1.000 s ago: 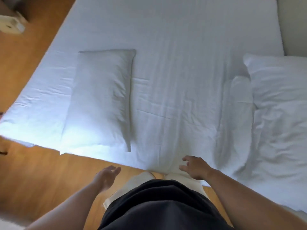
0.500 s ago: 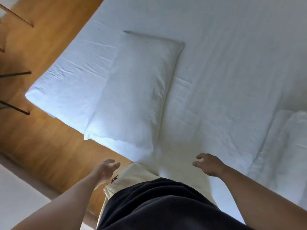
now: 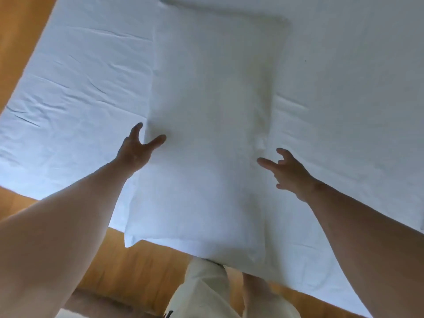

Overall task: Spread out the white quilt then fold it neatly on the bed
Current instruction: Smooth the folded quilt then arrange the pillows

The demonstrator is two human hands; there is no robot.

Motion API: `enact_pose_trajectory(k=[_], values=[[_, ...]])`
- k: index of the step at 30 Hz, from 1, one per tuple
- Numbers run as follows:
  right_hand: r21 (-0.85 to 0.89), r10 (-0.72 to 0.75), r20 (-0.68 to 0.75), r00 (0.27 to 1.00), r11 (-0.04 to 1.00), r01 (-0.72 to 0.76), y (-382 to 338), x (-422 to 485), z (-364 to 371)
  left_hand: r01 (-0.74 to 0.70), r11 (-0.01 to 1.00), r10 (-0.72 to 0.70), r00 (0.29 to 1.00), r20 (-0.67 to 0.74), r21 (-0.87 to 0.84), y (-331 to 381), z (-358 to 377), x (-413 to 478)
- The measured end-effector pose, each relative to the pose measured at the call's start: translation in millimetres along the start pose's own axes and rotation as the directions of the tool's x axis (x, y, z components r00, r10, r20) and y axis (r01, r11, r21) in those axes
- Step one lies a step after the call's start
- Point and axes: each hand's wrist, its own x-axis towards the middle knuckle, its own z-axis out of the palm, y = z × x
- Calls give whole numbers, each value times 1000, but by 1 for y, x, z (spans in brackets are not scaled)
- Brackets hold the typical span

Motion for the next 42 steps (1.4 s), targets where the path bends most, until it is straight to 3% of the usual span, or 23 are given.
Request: enact_pose_trajectory(k=[4, 10, 14, 19, 26, 33, 42], values=[[24, -81, -26, 996, 996, 82, -20, 46, 28, -101, 994, 103, 993, 51, -52, 15, 18, 53], [305, -287, -68, 956, 906, 293, -16, 96, 58, -152, 984, 155, 988, 22, -90, -4, 38, 82], [482, -335, -39, 942, 819, 311, -23, 89, 72, -209, 931, 228, 973, 30, -299, 0, 49, 68], [557, -334, -43, 941, 774, 300, -29, 53, 63, -240, 893, 277, 960, 46, -380, 20, 46, 28], [588, -332, -130, 934, 733, 342, 0, -42, 17, -352, 854, 399, 915, 49, -384, 54, 32, -70], [586, -286, -256, 923, 714, 384, 83, -167, -43, -437, 826, 496, 864, 91, -356, 90, 62, -203], [497, -310, -520, 796, 648, 577, 235, -332, -157, -586, 692, 676, 731, 93, -422, 149, 151, -413]])
